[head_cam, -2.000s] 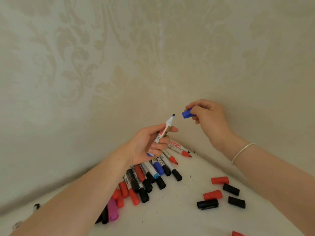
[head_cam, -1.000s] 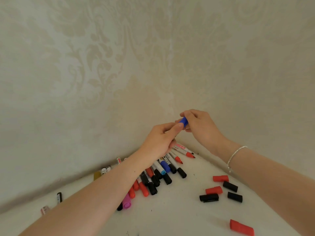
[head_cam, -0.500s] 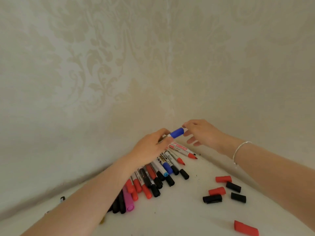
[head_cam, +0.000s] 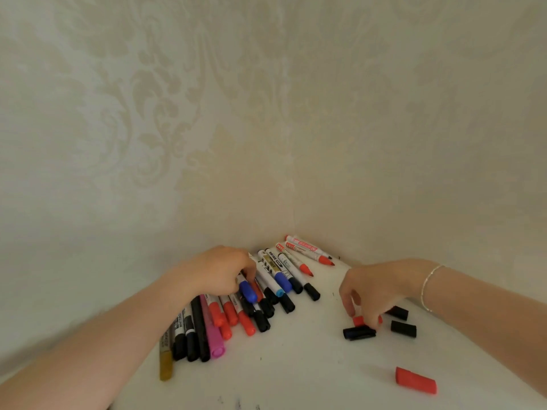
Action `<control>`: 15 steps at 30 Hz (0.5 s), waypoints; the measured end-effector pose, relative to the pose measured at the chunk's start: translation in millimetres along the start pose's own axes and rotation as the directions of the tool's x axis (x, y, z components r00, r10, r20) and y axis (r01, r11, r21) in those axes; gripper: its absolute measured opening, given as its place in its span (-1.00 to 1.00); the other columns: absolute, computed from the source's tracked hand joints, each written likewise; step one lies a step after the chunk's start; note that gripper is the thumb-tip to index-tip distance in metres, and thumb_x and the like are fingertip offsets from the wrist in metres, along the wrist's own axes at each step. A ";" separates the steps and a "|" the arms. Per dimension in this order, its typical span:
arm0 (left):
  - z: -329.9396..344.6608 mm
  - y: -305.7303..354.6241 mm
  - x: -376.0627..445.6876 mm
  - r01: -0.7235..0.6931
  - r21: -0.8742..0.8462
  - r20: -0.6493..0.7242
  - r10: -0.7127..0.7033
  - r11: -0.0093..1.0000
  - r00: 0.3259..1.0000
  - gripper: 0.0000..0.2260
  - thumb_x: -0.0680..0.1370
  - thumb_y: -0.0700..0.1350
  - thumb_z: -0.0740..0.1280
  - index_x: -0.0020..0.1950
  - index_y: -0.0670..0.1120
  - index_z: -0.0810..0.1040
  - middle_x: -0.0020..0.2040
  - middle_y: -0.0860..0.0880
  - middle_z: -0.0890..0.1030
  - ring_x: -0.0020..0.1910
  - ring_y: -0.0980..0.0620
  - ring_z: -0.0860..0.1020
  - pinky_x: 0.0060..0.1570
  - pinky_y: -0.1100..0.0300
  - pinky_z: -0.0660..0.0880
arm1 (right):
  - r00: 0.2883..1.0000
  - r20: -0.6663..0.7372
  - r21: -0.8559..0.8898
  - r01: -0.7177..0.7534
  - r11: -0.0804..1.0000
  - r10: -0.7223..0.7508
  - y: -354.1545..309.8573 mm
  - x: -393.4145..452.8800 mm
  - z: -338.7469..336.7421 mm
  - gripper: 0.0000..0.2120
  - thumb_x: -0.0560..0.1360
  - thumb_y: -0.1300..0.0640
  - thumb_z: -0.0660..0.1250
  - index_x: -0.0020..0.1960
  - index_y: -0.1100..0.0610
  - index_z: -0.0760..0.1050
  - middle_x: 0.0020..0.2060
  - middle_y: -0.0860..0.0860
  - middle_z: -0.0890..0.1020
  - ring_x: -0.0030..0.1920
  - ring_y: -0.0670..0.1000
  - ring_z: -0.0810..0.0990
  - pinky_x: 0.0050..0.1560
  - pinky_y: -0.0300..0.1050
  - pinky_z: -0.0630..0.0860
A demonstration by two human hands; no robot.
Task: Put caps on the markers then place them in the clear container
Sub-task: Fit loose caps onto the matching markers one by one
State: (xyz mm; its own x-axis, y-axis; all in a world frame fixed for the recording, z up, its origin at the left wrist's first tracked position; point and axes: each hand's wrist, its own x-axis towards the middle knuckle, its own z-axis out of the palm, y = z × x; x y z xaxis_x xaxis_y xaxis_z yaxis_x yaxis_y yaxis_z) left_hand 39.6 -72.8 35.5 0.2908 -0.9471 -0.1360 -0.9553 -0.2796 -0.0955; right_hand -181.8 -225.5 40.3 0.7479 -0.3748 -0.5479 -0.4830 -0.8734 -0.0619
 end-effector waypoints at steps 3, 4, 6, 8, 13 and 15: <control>2.0 1.2 4.0 0.017 0.031 -0.001 -0.017 0.999 1.000 -0.61 0.43 -0.32 0.26 0.18 0.04 0.53 0.18 0.06 0.49 0.11 0.01 0.48 0.00 0.17 0.41 | 0.999 -0.021 -0.010 0.024 1.000 -0.024 0.3 1.8 4.5 -0.75 0.33 0.28 0.37 -0.03 0.04 0.56 -0.20 -0.08 0.53 -0.31 -0.11 0.44 -0.31 -0.25 0.39; 1.3 2.6 5.4 0.022 0.047 0.009 -0.023 0.999 1.000 -0.62 0.45 -0.33 0.25 0.17 0.03 0.52 0.17 0.05 0.49 0.09 0.01 0.48 -0.02 0.18 0.40 | 0.999 -0.034 -0.012 0.033 0.999 -0.034 0.6 2.1 4.6 -0.77 0.34 0.28 0.36 -0.07 0.03 0.55 -0.25 -0.10 0.50 -0.33 -0.12 0.43 -0.34 -0.26 0.38; -2.3 6.9 8.4 0.031 0.076 0.028 -0.033 0.997 0.999 -0.65 0.47 -0.34 0.23 0.16 -0.01 0.50 0.14 0.02 0.47 0.02 0.03 0.45 -0.09 0.19 0.36 | 0.998 -0.053 -0.009 0.042 0.999 -0.043 2.1 4.0 4.3 -0.79 0.35 0.28 0.37 -0.10 0.03 0.52 -0.27 -0.10 0.50 -0.32 -0.11 0.44 -0.33 -0.26 0.38; -7.8 14.0 13.3 0.038 0.088 0.007 -0.038 0.995 0.999 -0.66 0.48 -0.35 0.21 0.17 -0.03 0.49 0.12 -0.01 0.47 -0.02 0.04 0.42 -0.13 0.19 0.32 | 0.997 -0.071 0.007 0.041 0.999 -0.040 4.8 8.1 3.7 -0.80 0.33 0.28 0.39 -0.12 0.04 0.50 -0.20 -0.06 0.54 -0.26 -0.07 0.48 -0.26 -0.22 0.43; -4.5 35.9 44.5 -0.049 0.012 -0.180 0.050 0.999 0.982 -0.55 0.52 -0.35 0.15 0.34 0.00 0.45 0.21 -0.01 0.49 0.15 -0.05 0.50 0.07 0.12 0.44 | 0.989 -0.138 0.064 0.068 0.996 -0.059 10.0 11.8 -1.4 -0.83 0.35 0.26 0.39 -0.21 0.03 0.46 -0.22 -0.05 0.57 -0.33 -0.10 0.48 -0.36 -0.28 0.42; 5.6 41.7 63.0 -0.124 -0.010 -0.229 0.118 0.992 0.966 -0.56 0.53 -0.32 0.18 0.35 0.02 0.45 0.28 0.02 0.49 0.20 -0.04 0.49 0.15 0.12 0.41 | 0.977 -0.204 0.115 0.083 0.990 -0.058 12.1 12.3 -4.6 -0.85 0.37 0.25 0.37 -0.21 0.03 0.45 -0.25 -0.06 0.55 -0.34 -0.10 0.47 -0.38 -0.29 0.40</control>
State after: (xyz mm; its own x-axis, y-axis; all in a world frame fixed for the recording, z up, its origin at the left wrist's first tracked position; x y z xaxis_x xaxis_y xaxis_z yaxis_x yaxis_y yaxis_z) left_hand 18.4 -143.2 17.3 0.1560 -0.9842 0.0834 -0.9845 -0.1618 -0.0679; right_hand -176.4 -242.1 36.7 0.8519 -0.3786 -0.3619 -0.4683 -0.8599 -0.2029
